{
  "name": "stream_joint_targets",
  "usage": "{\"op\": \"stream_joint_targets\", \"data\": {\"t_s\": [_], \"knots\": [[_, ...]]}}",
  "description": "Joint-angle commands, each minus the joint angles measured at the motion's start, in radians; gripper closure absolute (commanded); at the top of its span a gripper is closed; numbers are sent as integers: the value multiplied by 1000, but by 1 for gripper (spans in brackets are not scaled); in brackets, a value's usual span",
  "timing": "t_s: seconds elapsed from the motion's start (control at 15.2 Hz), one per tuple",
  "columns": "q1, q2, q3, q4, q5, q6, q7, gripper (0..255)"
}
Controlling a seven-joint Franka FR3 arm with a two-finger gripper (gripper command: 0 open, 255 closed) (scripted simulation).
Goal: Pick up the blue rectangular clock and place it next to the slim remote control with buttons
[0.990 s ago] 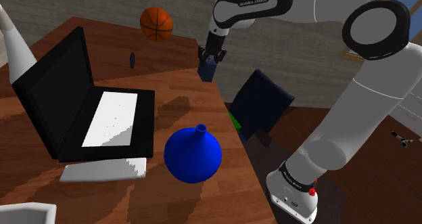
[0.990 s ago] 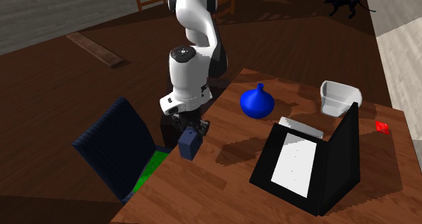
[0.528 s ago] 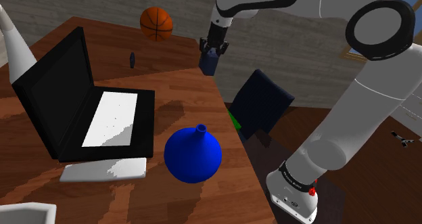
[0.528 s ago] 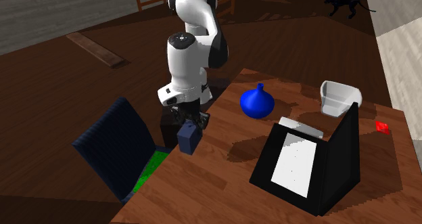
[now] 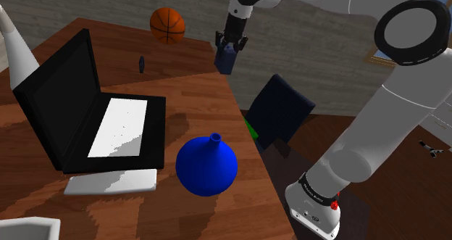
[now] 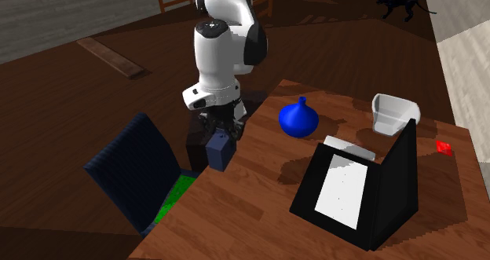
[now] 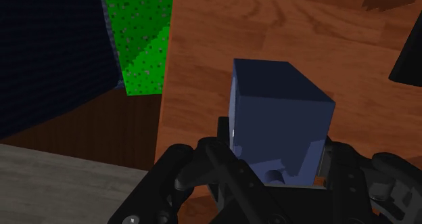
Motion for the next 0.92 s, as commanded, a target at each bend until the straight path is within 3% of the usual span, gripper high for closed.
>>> {"op": "stream_joint_targets", "data": {"t_s": [0.0, 0.86], "knots": [[15, -36, 13, -37, 0, 1, 28, 255], [147, -242, 163, -268, 31, 30, 298, 255]]}}
